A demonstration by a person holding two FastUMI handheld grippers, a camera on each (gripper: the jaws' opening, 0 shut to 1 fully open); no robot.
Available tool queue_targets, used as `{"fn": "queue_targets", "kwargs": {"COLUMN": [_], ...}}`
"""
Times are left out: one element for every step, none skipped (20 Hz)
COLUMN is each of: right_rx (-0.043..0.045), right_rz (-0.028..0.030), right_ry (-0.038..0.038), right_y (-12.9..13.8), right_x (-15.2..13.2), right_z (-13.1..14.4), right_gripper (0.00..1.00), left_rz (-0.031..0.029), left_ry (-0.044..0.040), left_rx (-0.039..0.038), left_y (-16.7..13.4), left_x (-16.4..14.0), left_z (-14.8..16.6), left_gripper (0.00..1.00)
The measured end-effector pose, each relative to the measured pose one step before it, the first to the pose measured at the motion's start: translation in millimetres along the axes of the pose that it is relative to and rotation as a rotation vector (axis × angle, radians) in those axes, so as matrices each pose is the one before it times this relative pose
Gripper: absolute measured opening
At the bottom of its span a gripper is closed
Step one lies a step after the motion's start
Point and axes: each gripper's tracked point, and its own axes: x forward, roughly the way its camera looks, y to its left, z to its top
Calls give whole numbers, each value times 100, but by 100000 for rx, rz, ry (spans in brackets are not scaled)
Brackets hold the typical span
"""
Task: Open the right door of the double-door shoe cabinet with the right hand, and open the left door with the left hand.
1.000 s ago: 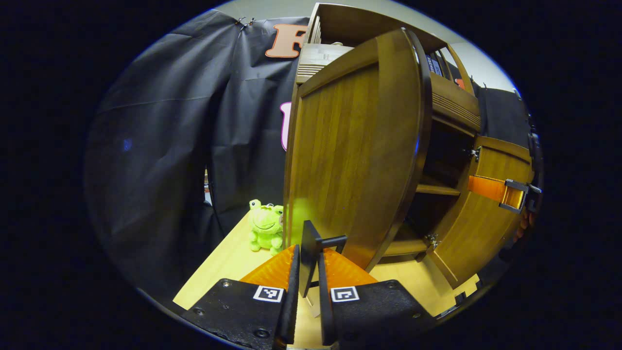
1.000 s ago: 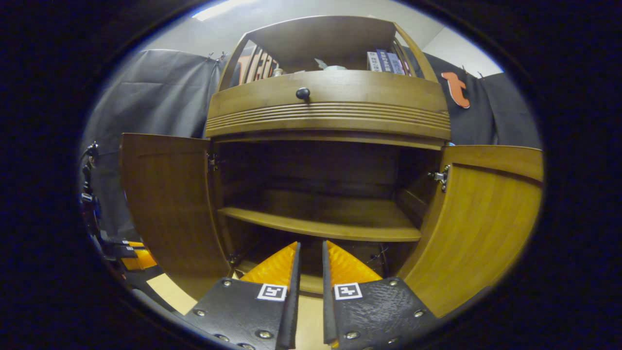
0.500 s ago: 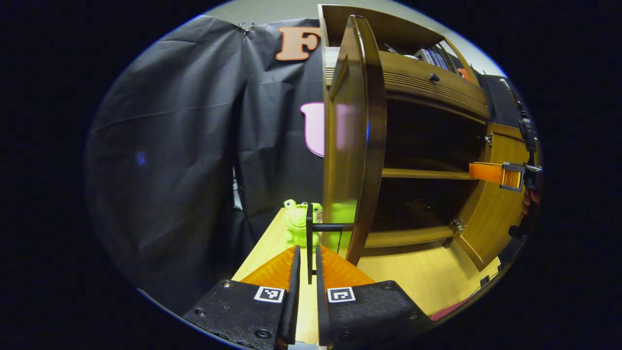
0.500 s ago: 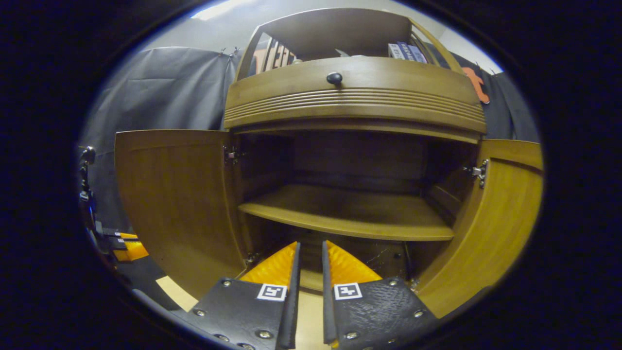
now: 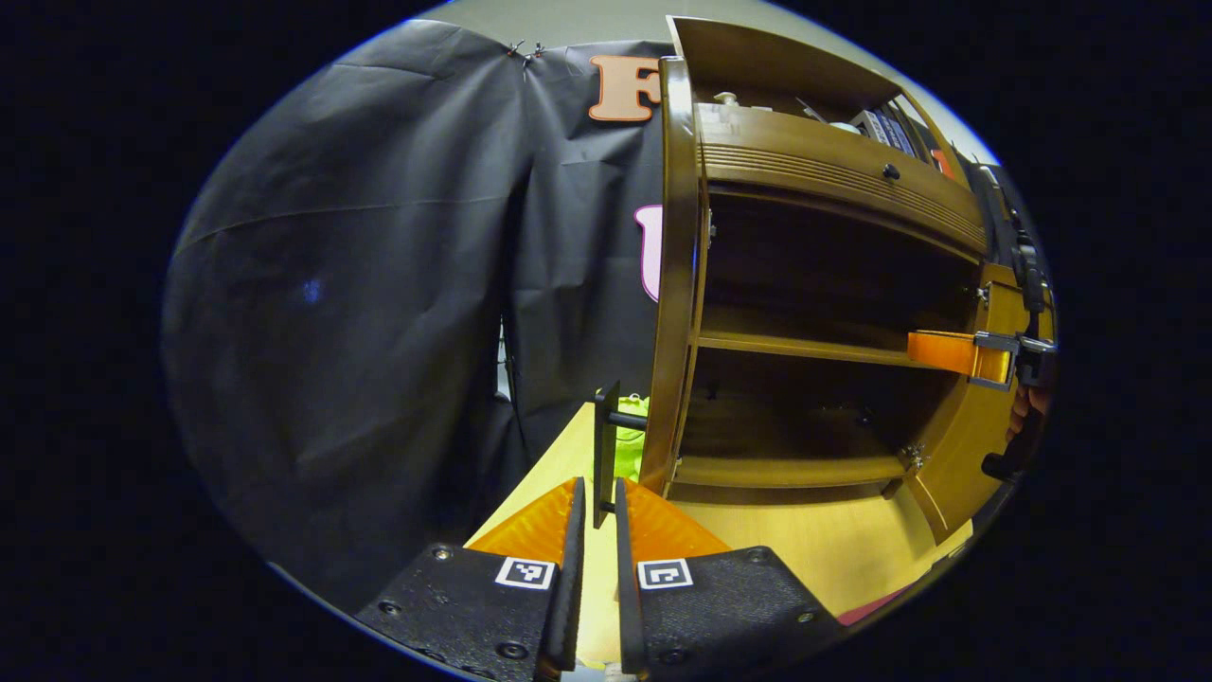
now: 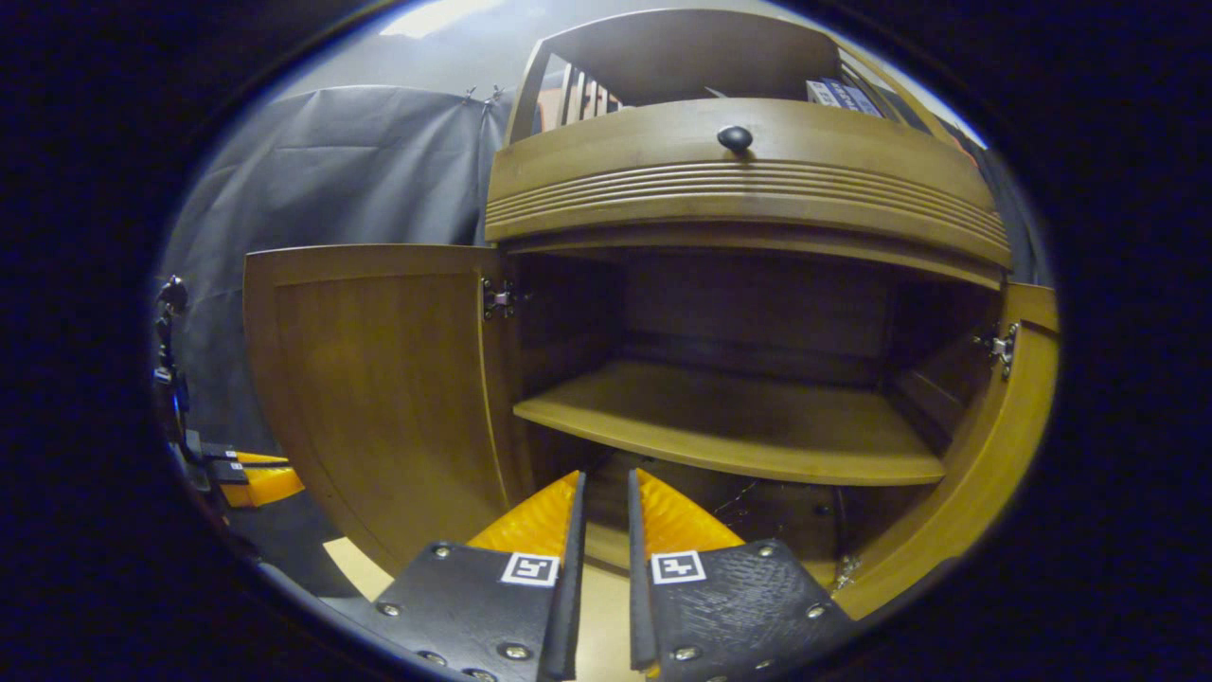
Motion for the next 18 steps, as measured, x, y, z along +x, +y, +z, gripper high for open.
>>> {"fn": "queue_targets", "kwargs": {"right_rx": [-320, -164, -41, -93, -191, -263, -245, -248, -188, -69, 158, 282, 326, 239, 135, 54, 10, 40], "right_rz": [504, 432, 342, 107, -212, -493, -819, -1097, -1196, -942, -707, -616, -649, -695, -729, -643, -439, -339], "right_ry": [-260, -138, -76, -6, -211, -363, -492, -613, -614, -344, -8, 163, 71, -41, -105, -84, 104, 178], "right_y": [90, 23, 39, -104, -148, -291, -332, -500, -500, -449, -351, -414, -363, -355, -322, -334, -166, -177], "right_x": [101, 180, 72, 115, -92, -72, -209, -87, -133, -95, -57, -2, -207, -106, -152, -62, -163, -15], "right_z": [48, 62, -75, 36, -28, 127, 3, 144, 148, 112, -11, -33, -69, -3, -27, 60, -94, 32], "right_gripper": [22, 22, 22, 21, 22, 22, 22, 21, 21, 21, 22, 21, 21, 21, 21, 21, 22, 21], "left_rz": [646, 305, 107, 312, 446, 544, 508, 530, 607, 645, 669, 944, 1328, 1034, 1514, 1264, 1087, 921], "left_ry": [-83, -275, -371, -325, -213, -634, -884, -1445, -1752, -1572, -1831, -1951, -2349, -2335, -3038, -2745, -3139, -3350], "left_rx": [888, 495, 276, 156, 87, -306, -994, -1420, -1780, -1959, -1553, -982, -892, -529, -110, 127, 364, 529], "left_y": [19, -11, -62, -8, 56, 56, 65, 25, 94, 15, 132, 24, 252, 150, 343, 204, 137, 135], "left_x": [-191, -149, -141, -16, -116, -108, -231, -80, -36, -154, -195, -3, -14, -29, -216, 48, 19, 60], "left_z": [57, 198, 139, 202, 158, 324, 478, 720, 888, 851, 755, 1074, 1057, 1298, 1578, 1457, 1569, 1609], "left_gripper": [18, 18, 18, 18, 18, 18, 18, 14, 18, 18, 18, 18, 18, 18, 18, 18, 18, 18]}}
